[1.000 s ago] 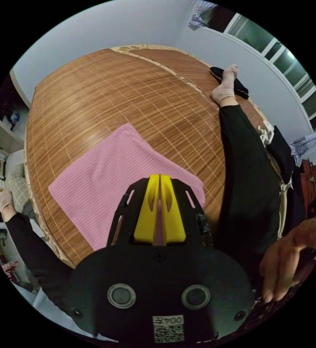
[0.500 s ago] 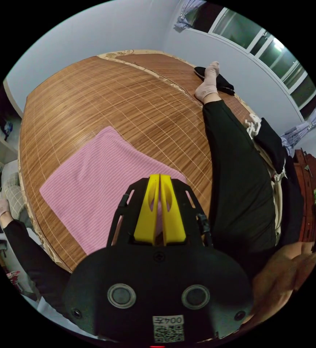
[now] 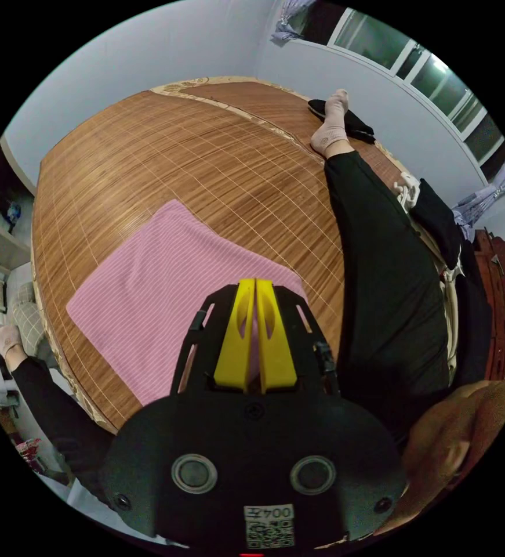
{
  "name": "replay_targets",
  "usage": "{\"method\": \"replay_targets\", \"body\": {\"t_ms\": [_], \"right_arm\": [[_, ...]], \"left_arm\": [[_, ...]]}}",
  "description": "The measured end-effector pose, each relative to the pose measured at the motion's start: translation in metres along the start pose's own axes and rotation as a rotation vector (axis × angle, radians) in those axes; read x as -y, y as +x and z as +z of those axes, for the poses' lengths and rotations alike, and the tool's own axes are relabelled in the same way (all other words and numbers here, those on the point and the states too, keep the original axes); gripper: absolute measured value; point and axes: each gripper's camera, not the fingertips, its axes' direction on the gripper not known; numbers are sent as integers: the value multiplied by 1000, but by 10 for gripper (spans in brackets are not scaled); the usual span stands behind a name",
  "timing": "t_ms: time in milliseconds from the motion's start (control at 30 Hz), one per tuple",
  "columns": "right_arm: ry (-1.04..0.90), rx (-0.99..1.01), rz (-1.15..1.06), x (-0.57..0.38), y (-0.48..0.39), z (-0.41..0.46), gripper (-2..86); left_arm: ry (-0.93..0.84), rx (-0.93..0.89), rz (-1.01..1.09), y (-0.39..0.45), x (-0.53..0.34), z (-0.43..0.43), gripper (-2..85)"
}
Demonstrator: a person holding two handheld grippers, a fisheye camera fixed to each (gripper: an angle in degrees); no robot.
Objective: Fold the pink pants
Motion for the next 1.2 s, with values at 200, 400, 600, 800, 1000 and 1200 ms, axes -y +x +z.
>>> {"method": "replay_targets", "body": {"t_ms": [200,400,600,800,1000,1200], "right_arm": [[-29,37,25,2,14,7,101],[-23,67,43,6,43,19,110],[56,-17,171,8,97,-4,115],[-250,-198,644,-30,203,-5,118],[-679,-253,866,-67,262,40,140],[-969,-225,905,-89,298,98,142]], "left_arm": [[-23,124,59,13,-10,-3,-2],[12,23,10,14,-19,-6,-2],[83,109,7,16,-38,-27,1],[69,180,-49,-14,-79,-50,2],[59,200,-118,-38,-118,-54,4],[11,220,-152,-50,-132,-35,14]]}}
